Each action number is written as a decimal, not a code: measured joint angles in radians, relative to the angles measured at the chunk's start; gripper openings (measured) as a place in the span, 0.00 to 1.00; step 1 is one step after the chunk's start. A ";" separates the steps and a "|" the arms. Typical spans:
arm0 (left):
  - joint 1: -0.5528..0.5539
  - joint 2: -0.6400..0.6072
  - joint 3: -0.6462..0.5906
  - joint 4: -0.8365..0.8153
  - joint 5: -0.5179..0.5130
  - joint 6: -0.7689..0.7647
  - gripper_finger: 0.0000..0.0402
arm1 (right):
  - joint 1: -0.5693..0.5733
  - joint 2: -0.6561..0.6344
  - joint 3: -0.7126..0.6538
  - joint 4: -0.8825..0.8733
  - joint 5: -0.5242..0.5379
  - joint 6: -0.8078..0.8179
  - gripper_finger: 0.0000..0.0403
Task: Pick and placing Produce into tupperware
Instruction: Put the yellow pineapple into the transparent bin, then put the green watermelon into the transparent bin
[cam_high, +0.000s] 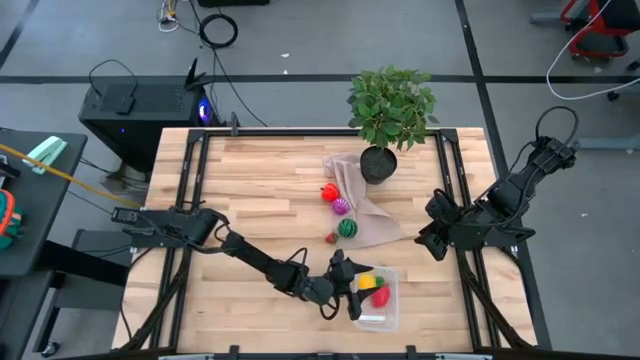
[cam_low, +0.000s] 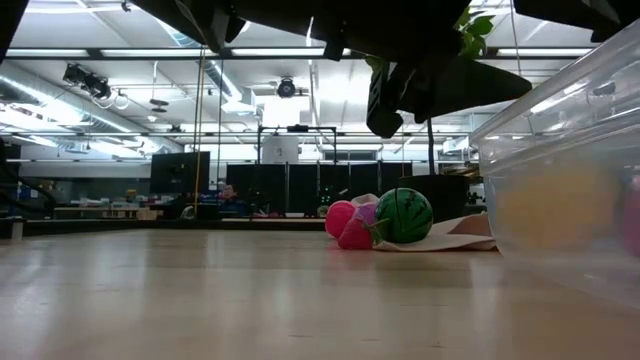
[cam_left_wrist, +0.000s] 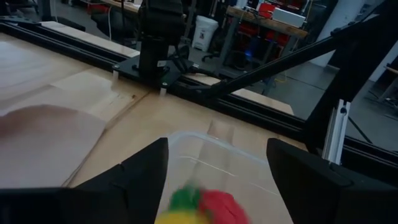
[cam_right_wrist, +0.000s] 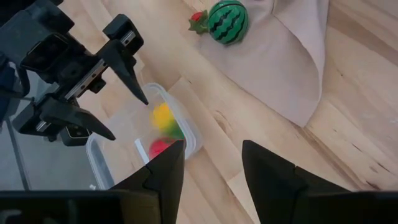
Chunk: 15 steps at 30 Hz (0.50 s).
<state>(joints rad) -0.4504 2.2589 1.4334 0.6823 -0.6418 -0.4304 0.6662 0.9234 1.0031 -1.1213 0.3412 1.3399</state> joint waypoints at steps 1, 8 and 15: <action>0.000 0.000 0.000 0.000 0.000 -0.001 0.70 | 0.000 0.000 0.000 0.000 0.000 0.000 0.42; 0.000 0.000 0.000 0.027 0.000 -0.004 0.66 | 0.000 0.000 0.000 0.001 0.001 0.003 0.42; 0.006 -0.031 0.000 0.156 0.000 0.047 0.60 | 0.000 0.000 0.000 0.001 0.013 0.000 0.42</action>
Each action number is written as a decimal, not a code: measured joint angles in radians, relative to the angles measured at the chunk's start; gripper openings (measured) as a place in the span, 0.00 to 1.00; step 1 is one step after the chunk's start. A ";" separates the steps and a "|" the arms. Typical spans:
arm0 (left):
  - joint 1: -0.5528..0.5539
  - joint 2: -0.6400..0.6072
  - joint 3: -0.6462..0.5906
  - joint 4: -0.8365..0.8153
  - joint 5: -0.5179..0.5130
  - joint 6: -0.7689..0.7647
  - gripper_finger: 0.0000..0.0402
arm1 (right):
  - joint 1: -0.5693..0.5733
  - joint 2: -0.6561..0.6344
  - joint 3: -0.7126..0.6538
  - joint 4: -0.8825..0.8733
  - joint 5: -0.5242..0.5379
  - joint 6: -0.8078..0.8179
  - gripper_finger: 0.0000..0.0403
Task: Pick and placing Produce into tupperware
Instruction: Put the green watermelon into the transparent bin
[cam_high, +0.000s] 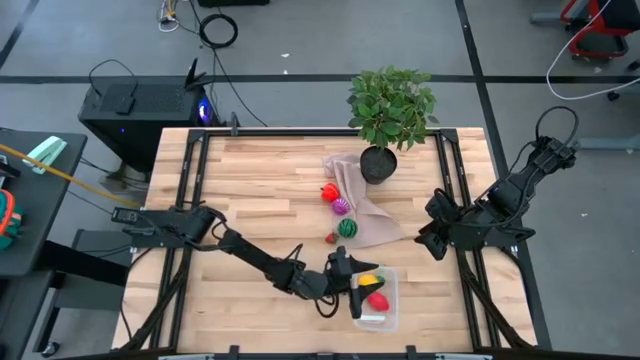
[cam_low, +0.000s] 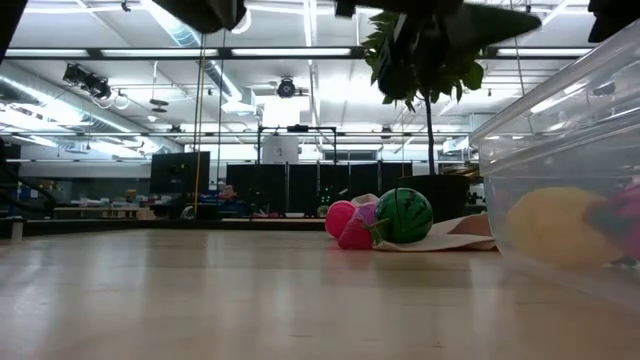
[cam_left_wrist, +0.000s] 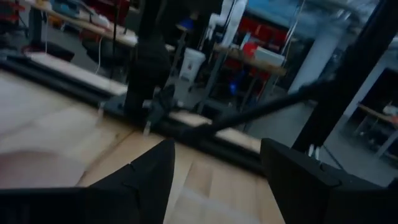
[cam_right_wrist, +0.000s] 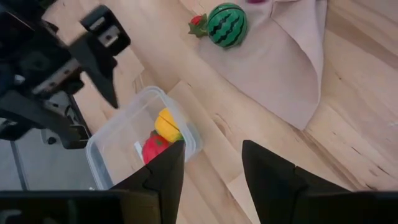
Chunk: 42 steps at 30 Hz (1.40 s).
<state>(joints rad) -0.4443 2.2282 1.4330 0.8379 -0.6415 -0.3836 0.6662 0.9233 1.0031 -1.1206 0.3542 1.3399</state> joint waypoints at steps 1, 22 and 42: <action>0.003 -0.013 0.000 -0.011 -0.008 0.003 0.60 | 0.000 0.000 0.000 0.000 0.001 0.000 0.42; 0.290 -0.393 0.000 -1.212 0.273 -0.422 0.59 | 0.000 0.000 0.000 0.001 0.103 -0.069 0.42; 0.493 -0.352 0.059 -1.209 0.642 -0.686 0.61 | 0.000 0.000 0.000 0.003 0.117 -0.210 0.42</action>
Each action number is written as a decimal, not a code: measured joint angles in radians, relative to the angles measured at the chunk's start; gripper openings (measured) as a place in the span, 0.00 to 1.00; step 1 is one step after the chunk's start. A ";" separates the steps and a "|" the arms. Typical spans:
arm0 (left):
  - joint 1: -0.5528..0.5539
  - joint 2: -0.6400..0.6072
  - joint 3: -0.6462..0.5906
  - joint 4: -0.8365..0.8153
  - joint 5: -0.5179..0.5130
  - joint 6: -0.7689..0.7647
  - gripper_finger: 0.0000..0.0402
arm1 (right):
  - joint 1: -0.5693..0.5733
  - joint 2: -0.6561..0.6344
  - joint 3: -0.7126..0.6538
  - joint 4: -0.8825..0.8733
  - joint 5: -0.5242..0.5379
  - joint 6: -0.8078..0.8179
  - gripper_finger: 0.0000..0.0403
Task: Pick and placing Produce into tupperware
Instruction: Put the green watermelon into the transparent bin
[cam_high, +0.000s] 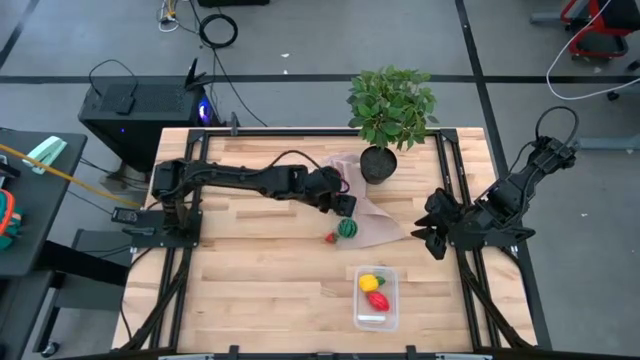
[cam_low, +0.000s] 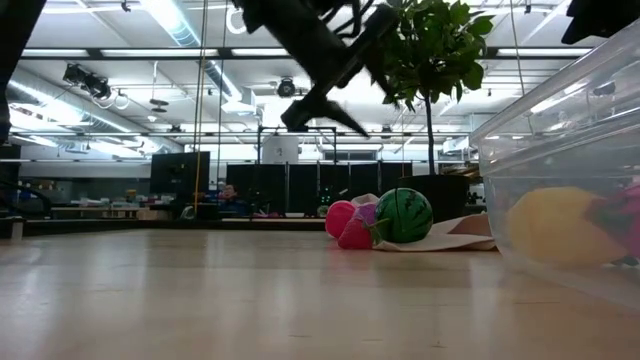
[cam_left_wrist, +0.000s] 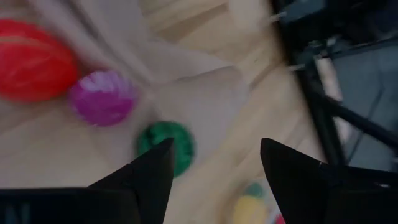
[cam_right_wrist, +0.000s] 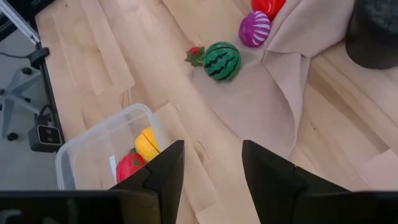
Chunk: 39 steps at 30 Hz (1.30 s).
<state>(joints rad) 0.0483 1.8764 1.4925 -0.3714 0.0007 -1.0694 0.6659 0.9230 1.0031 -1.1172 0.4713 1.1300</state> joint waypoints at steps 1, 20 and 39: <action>0.000 0.008 0.029 -0.019 0.000 0.007 0.61 | 0.000 0.000 0.000 0.000 0.000 -0.006 0.42; -0.004 0.370 0.583 -0.594 0.038 0.225 0.60 | 0.000 0.000 0.000 -0.005 0.000 0.029 0.44; -0.020 0.390 0.581 -0.482 0.075 0.158 0.63 | 0.000 0.000 0.000 -0.018 -0.001 -0.001 0.44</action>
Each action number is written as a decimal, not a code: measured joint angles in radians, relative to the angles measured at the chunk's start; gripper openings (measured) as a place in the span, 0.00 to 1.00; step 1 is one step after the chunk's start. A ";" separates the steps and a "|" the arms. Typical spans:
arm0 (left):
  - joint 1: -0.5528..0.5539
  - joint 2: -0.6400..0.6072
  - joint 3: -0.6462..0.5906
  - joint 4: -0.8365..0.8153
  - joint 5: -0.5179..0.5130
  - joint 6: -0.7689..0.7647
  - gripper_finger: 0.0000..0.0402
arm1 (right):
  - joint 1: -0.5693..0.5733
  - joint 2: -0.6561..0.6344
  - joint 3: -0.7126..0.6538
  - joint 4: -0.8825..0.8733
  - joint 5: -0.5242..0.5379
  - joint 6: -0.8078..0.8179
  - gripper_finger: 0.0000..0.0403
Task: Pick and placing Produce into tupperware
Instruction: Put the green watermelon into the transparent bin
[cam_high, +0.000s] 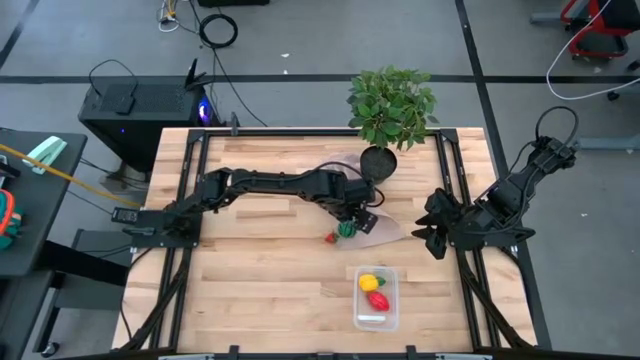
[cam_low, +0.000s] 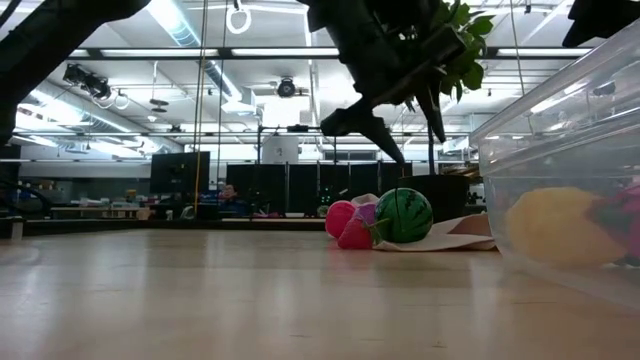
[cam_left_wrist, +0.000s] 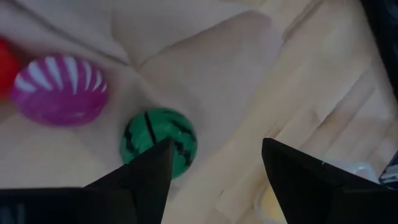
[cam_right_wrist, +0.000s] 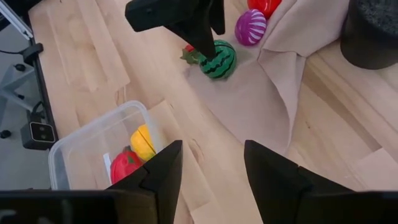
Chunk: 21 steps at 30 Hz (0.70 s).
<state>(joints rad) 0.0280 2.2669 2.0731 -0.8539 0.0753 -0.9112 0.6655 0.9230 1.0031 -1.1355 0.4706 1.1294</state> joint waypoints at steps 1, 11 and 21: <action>0.002 0.000 0.000 -0.014 0.001 -0.004 0.64 | 0.000 0.000 0.000 0.000 0.000 0.000 0.44; 0.005 0.007 0.001 -0.019 0.010 0.041 0.78 | 0.000 0.000 0.000 -0.001 0.000 -0.007 0.44; 0.007 0.056 -0.002 -0.136 0.018 0.050 0.89 | 0.000 0.000 0.000 0.002 -0.009 -0.003 0.44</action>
<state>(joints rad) 0.0348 2.3224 2.0712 -0.9904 0.0929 -0.8607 0.6651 0.9227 1.0031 -1.1336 0.4618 1.1262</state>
